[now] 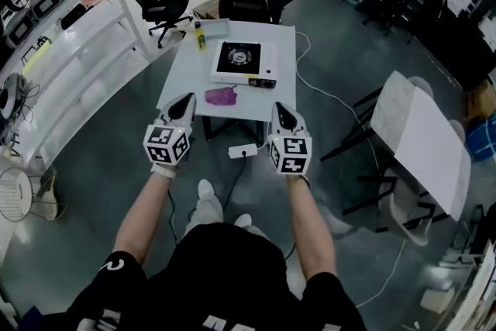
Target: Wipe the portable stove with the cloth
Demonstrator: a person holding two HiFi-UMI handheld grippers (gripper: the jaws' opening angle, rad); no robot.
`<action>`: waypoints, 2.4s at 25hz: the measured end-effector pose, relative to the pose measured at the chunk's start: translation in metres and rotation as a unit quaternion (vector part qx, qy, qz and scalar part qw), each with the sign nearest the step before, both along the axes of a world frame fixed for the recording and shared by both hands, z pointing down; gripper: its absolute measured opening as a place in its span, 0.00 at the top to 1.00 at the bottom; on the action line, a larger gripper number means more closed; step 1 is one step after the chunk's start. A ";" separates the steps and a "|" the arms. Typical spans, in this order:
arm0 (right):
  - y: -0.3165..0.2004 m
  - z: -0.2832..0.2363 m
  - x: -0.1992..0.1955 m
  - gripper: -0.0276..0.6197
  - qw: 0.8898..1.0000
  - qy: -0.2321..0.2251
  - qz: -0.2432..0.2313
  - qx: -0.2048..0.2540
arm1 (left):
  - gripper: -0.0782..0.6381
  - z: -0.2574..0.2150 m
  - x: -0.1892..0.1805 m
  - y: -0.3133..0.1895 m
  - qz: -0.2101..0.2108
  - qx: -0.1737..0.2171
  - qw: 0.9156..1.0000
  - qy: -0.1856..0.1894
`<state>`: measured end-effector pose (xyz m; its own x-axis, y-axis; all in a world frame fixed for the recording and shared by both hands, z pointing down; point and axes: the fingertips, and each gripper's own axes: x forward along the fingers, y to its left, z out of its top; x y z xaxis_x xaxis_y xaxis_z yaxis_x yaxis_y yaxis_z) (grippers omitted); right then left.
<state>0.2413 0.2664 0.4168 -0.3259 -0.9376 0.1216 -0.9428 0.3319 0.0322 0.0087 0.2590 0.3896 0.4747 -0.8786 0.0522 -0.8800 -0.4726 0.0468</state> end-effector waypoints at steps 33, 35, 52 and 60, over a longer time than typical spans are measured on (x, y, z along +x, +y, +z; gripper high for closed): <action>-0.280 0.048 -0.062 0.97 0.998 0.009 0.026 -0.061 | 0.89 0.071 -0.039 -0.298 0.063 -0.067 0.996 0.011; -0.295 0.052 -0.070 0.97 0.997 0.012 0.030 -0.066 | 0.89 0.076 -0.045 -0.315 0.070 -0.071 0.995 0.015; -0.346 0.095 -0.107 0.97 0.994 0.003 0.049 -0.093 | 0.89 0.137 -0.076 -0.363 0.101 -0.124 0.987 0.031; -0.354 0.115 -0.108 0.97 0.994 -0.002 0.038 -0.107 | 0.89 0.152 -0.076 -0.368 0.099 -0.137 0.985 0.031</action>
<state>0.1328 -0.0879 0.5316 -0.2560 -0.9125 0.3192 -0.9654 0.2584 -0.0357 -0.0674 -0.1085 0.5413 0.6445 -0.7258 0.2405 -0.7637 -0.5960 0.2482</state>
